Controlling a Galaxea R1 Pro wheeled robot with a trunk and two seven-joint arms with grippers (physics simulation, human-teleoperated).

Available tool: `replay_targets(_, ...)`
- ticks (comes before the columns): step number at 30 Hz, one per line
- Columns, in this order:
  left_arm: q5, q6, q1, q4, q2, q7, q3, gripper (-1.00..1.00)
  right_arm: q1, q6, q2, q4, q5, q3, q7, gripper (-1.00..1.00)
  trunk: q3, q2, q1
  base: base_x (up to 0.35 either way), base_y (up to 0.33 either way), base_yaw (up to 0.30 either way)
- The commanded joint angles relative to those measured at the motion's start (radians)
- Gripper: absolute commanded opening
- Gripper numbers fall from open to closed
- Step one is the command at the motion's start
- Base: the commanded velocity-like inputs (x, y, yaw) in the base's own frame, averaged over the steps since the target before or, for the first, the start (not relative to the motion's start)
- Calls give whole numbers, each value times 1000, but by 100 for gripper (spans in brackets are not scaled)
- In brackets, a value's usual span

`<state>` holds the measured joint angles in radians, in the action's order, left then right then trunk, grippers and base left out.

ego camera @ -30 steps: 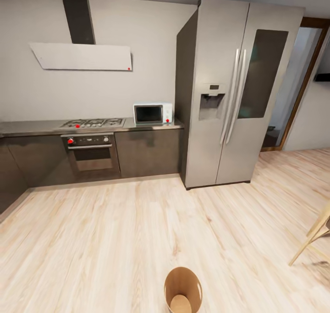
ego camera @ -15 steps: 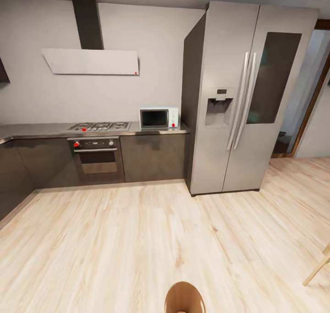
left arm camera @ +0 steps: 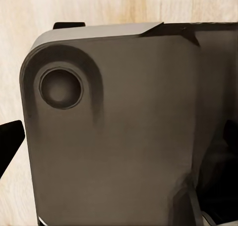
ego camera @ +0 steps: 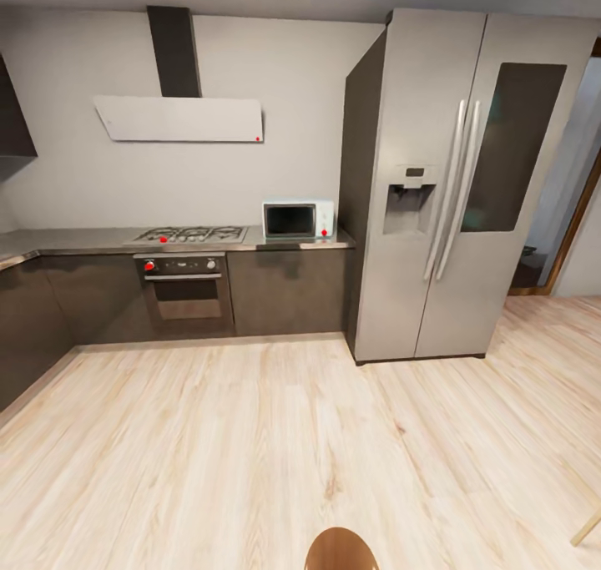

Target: Put the three can of soda from the living room inside the tash can in the kitchen.

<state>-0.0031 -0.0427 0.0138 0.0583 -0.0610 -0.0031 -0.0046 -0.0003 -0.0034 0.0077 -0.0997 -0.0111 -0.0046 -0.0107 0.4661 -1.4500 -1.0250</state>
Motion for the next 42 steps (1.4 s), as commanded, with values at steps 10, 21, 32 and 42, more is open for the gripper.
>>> replay_targets(10, -1, 0, 0, 0, -7, 0, 0, 100, 0, 0, -1, 0, -1, 0, 1, 100, -1, 0, 0, 66, 32, 4)
replay_targets(21, -3, 0, 0, 0, -12, 0, 0, 100, 0, 0, -2, 0, -1, 0, 2, 100, -1, 0, 0, 27, 16, 0)
replay_targets(32, -3, 0, 0, 0, -11, 0, 0, 100, 0, 0, 1, 0, -1, 1, 2, 100, -1, 0, 0, 50, 39, 0)
replay_targets(42, -3, 0, 0, 0, -11, 0, -1, 100, 0, 0, 2, -1, -1, 1, 2, 100, -1, 0, 0, 13, 27, 0)
